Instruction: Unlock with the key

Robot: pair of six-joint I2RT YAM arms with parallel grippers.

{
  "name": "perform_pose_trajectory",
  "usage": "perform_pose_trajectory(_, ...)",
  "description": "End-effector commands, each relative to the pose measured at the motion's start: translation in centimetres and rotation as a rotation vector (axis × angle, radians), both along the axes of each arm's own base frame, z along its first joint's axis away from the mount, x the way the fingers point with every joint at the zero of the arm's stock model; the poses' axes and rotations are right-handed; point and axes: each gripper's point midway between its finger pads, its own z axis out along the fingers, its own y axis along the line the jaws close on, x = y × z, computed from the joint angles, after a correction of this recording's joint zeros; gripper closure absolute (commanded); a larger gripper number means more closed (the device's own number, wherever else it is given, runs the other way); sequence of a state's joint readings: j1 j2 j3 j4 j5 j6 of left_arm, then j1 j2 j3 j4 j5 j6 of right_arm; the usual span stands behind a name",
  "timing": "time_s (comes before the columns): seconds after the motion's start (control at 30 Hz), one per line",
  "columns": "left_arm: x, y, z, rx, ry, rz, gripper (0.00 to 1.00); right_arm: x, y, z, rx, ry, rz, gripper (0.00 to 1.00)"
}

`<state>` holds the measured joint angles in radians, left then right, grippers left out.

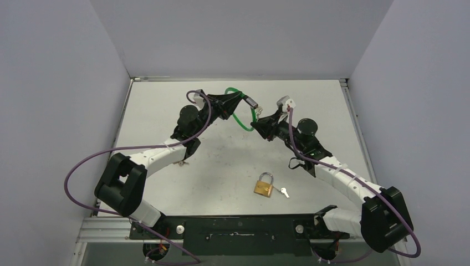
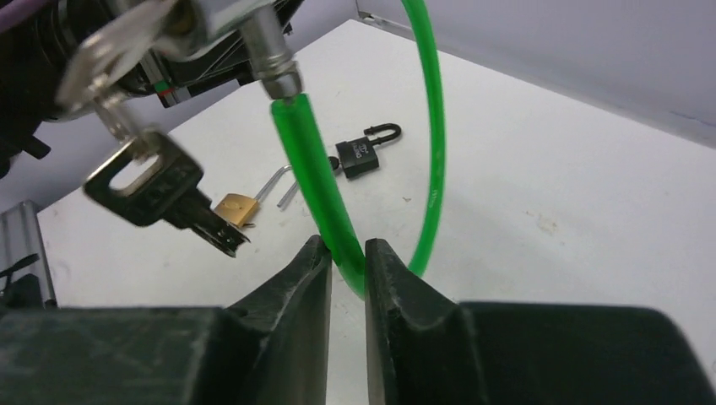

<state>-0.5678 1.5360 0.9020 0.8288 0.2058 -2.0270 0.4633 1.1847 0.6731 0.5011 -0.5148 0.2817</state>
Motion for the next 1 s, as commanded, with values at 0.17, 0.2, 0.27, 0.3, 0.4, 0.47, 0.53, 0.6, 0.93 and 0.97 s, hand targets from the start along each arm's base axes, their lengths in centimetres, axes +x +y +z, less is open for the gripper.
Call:
perform_pose_trajectory(0.17, -2.2, 1.9, 6.1, -0.226, -0.037, -0.033, 1.00, 1.3, -1.2, 1.4, -0.109, -0.329, -0.093, 1.00)
perform_pose_trajectory(0.2, -2.2, 2.0, 5.8, -0.226, -0.027, -0.029, 1.00, 1.3, -1.3, 1.1, -0.129, -0.340, -0.093, 1.00)
perform_pose_trajectory(0.27, -2.0, 2.3, 5.2, -0.230, -0.015, -0.012, 1.00, 1.2, -1.4, 0.6, -0.148, -0.331, -0.089, 1.00)
perform_pose_trajectory(0.3, -1.9, 2.6, 5.0, -0.230, -0.011, 0.002, 1.00, 1.1, -1.4, 0.5, -0.147, -0.321, -0.088, 1.00)
perform_pose_trajectory(0.4, -1.2, 3.5, 3.7, -0.206, 0.008, 0.083, 1.00, 0.4, -1.4, 0.2, -0.114, -0.283, -0.077, 1.00)
perform_pose_trajectory(0.47, -0.4, 4.3, 3.1, -0.160, -0.001, 0.149, 1.00, -0.2, -1.4, -0.5, -0.093, -0.236, -0.069, 1.00)
perform_pose_trajectory(0.53, 0.4, 4.4, 2.5, -0.093, -0.008, 0.190, 1.00, -0.3, -1.9, -1.3, -0.058, -0.165, -0.101, 1.00)
perform_pose_trajectory(0.6, 1.4, 4.1, 1.7, -0.011, -0.020, 0.212, 1.00, -0.5, -2.6, -2.2, -0.010, -0.077, -0.136, 1.00)
perform_pose_trajectory(0.93, 9.5, 3.9, -7.1, 0.596, 0.085, 0.471, 1.00, -1.4, -0.4, -6.8, 0.135, 0.325, -0.048, 1.00)
perform_pose_trajectory(0.97, 10.3, 3.7, -8.0, 0.631, 0.094, 0.476, 1.00, -1.1, -0.2, -7.4, 0.144, 0.368, -0.056, 1.00)
